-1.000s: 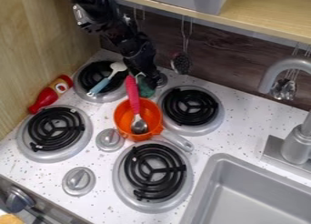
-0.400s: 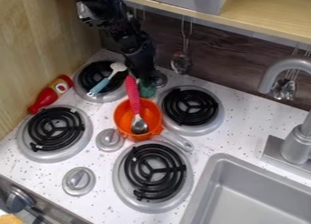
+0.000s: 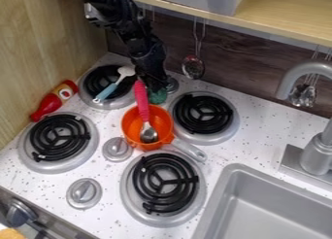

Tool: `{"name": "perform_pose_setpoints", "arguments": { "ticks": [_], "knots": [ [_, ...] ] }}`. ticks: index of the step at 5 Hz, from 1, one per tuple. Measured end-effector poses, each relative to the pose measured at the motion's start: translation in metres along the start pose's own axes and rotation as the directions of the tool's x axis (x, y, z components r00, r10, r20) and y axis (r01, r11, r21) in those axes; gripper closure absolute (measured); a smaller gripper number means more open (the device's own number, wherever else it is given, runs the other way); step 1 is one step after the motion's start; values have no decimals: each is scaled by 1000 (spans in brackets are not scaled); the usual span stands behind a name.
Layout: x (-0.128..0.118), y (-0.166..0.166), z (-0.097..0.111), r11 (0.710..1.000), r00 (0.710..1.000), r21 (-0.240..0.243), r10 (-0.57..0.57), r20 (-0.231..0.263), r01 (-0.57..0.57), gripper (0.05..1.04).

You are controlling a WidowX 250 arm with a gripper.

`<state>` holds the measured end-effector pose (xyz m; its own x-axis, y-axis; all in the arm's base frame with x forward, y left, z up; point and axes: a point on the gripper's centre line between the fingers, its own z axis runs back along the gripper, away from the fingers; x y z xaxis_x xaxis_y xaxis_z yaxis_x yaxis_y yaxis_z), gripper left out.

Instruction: Took a green kind of a ball and placed it on an orange tin

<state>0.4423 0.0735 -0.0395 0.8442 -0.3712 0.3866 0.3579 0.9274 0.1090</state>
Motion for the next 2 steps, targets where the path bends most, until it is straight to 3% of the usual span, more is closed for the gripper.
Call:
{"name": "perform_pose_setpoints", "arguments": {
  "ticks": [1,2],
  "knots": [
    [3,-4,-1,998,997,49,29,65,-32,805],
    [3,-15,3,996,996,55,65,59,-68,805]
  ]
}}
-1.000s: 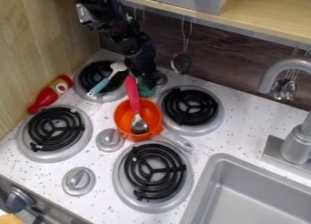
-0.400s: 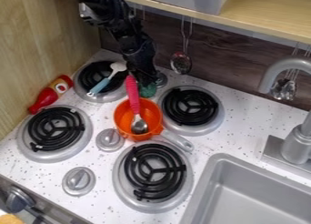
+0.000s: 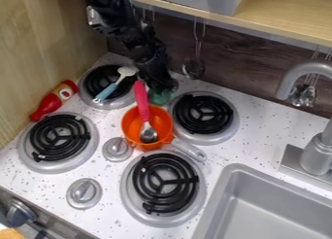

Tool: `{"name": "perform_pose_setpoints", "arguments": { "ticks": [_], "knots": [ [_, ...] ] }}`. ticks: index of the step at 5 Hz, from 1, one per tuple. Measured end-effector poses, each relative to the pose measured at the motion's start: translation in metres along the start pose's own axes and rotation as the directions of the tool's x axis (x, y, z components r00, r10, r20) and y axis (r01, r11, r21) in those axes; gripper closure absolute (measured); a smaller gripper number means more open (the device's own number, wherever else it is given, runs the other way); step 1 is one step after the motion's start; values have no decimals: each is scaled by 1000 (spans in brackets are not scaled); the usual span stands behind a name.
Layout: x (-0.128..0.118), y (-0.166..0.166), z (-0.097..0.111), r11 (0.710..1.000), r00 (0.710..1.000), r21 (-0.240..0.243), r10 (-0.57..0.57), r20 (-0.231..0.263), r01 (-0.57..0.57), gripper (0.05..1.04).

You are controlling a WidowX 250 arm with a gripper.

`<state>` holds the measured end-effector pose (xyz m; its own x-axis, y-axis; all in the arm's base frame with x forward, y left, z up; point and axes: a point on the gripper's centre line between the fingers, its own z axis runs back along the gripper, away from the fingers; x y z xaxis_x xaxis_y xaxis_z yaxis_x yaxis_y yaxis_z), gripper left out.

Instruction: Took a green kind of a ball and placed it on an orange tin

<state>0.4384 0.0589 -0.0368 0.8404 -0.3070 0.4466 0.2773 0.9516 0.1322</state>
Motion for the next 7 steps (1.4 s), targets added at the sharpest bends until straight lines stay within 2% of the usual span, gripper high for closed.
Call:
{"name": "perform_pose_setpoints", "arguments": {
  "ticks": [1,3,4,5,6,7],
  "knots": [
    [5,-2,16,995,993,72,64,98,-72,805],
    [11,-3,36,982,981,137,105,164,-128,805],
    [12,-2,54,972,972,170,130,196,-164,805],
    [-1,-6,68,969,979,185,135,151,-162,805],
    [-22,-13,83,962,978,175,197,75,-208,805],
    [-39,-18,94,956,973,183,231,21,-231,805]
  ]
}}
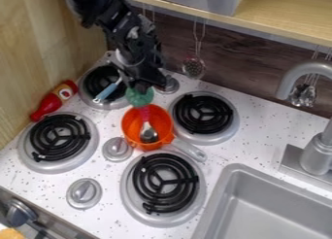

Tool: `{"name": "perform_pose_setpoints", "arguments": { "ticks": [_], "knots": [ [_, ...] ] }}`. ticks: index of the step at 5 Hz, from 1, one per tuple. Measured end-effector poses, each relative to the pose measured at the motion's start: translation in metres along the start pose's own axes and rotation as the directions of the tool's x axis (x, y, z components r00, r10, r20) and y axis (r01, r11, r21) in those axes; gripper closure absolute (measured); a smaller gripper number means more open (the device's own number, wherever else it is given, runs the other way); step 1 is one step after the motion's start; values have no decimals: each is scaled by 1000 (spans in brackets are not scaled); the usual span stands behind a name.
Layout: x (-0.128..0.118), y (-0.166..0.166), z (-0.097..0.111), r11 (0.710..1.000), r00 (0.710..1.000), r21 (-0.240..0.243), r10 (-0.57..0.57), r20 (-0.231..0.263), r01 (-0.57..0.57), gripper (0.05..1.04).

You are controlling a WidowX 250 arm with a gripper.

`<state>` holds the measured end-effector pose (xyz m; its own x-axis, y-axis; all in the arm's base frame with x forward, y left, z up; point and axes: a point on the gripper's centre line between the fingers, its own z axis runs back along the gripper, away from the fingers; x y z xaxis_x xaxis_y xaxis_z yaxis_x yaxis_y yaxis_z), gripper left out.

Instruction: Took a green kind of a ball and placed it on an orange tin

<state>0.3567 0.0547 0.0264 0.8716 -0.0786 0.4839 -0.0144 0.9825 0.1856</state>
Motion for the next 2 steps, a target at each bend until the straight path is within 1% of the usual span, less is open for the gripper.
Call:
{"name": "perform_pose_setpoints", "arguments": {
  "ticks": [1,2],
  "knots": [
    [-13,-2,16,1000,995,-18,10,-102,-12,805],
    [-18,-10,16,999,993,-41,4,-116,-8,805]
  ]
}}
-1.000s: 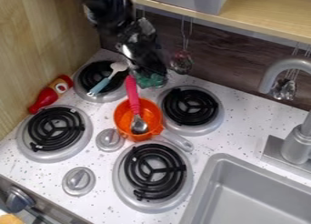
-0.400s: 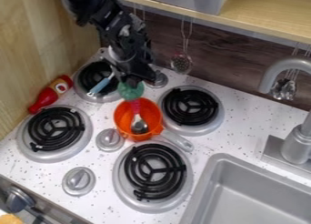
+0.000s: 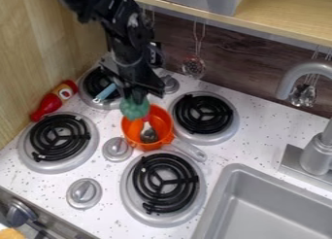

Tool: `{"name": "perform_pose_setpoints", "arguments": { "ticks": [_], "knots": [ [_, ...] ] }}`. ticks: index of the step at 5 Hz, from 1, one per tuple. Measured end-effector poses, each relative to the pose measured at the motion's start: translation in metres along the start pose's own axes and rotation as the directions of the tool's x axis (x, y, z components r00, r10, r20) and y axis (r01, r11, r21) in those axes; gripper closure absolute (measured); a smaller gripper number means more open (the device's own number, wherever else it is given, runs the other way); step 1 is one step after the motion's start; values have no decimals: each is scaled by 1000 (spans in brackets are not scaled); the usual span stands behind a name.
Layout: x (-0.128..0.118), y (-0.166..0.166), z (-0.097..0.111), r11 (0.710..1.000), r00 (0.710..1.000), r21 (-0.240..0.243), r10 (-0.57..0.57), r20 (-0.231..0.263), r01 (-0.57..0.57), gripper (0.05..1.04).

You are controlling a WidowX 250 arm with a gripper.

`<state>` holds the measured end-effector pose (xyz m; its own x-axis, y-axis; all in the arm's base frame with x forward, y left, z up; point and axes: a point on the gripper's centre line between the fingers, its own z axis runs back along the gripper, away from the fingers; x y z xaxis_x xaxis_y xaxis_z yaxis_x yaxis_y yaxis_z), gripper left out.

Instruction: Took a green kind of a ball and placed it on an orange tin

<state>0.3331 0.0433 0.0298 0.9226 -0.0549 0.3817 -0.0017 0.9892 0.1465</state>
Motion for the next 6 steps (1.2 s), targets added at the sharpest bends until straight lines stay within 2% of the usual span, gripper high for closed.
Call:
{"name": "perform_pose_setpoints", "arguments": {
  "ticks": [1,2,3,4,6],
  "knots": [
    [1,-7,-7,999,1000,-40,-4,18,4,805],
    [1,-12,-23,995,999,-89,-35,-3,35,805],
    [4,-17,-36,986,993,-163,-41,-107,24,805],
    [3,-12,-42,978,986,-209,-53,-155,20,750],
    [-1,-13,-44,969,983,-248,-53,-177,7,168]
  ]
}}
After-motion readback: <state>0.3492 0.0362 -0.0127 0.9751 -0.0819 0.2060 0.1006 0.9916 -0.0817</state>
